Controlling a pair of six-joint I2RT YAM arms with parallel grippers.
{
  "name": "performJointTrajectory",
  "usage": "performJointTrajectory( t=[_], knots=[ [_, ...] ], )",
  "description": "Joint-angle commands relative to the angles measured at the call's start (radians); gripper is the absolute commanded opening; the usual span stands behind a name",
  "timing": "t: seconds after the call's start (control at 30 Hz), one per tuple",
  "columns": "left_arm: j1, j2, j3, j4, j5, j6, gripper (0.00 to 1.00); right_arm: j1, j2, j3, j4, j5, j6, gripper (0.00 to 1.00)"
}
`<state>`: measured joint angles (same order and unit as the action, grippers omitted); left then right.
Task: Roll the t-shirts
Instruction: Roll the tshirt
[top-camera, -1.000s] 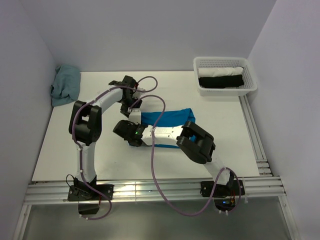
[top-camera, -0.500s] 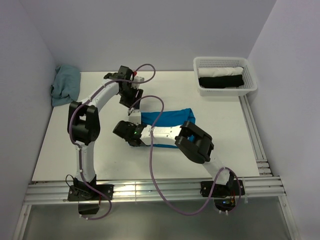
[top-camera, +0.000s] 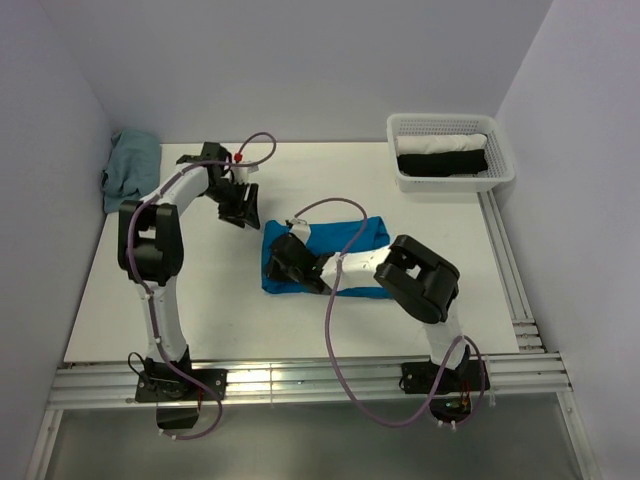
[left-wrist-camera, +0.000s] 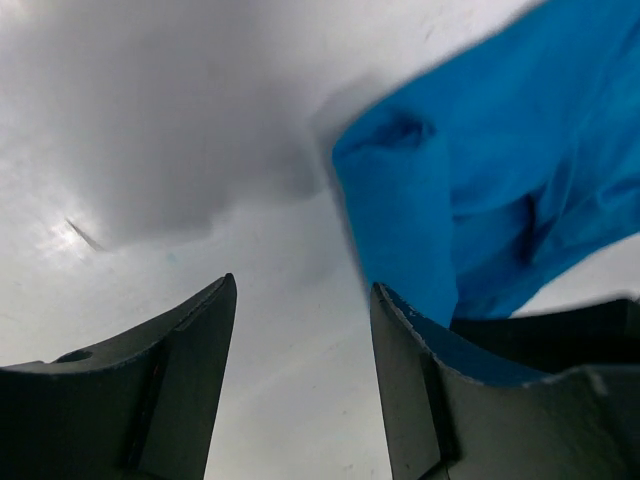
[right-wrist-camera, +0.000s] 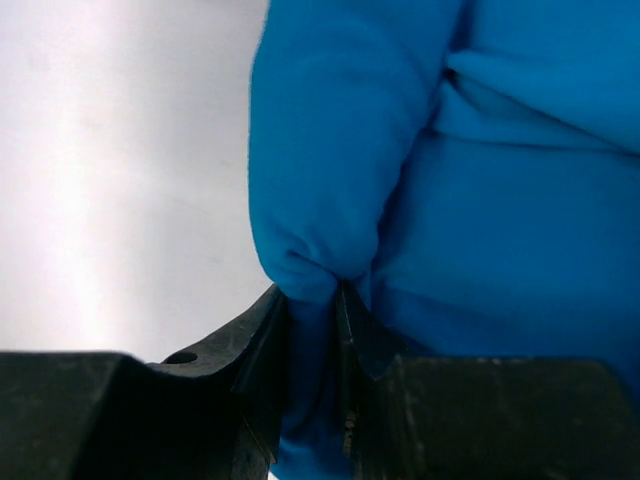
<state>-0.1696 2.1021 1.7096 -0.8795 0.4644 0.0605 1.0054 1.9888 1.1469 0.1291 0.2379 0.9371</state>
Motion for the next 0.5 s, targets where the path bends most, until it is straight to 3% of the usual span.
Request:
performJointTrajectory(
  t=[0.0,0.1,0.33,0.47],
  knots=[
    [0.028,-0.088,-0.079,0.033,0.141,0.064,0.60,-0.039,0.011,-0.107,0.356,-0.283,0.103,0.24],
    [0.048,-0.109,-0.151,0.062,0.193,0.094,0.60,-0.062,0.033,-0.160,0.511,-0.360,0.172,0.24],
    [0.071,-0.155,-0.281,0.172,0.361,0.104,0.62,-0.077,0.081,-0.228,0.684,-0.420,0.282,0.24],
    [0.070,-0.146,-0.326,0.244,0.356,0.058,0.62,-0.091,0.070,-0.329,0.805,-0.422,0.348,0.24]
  ],
)
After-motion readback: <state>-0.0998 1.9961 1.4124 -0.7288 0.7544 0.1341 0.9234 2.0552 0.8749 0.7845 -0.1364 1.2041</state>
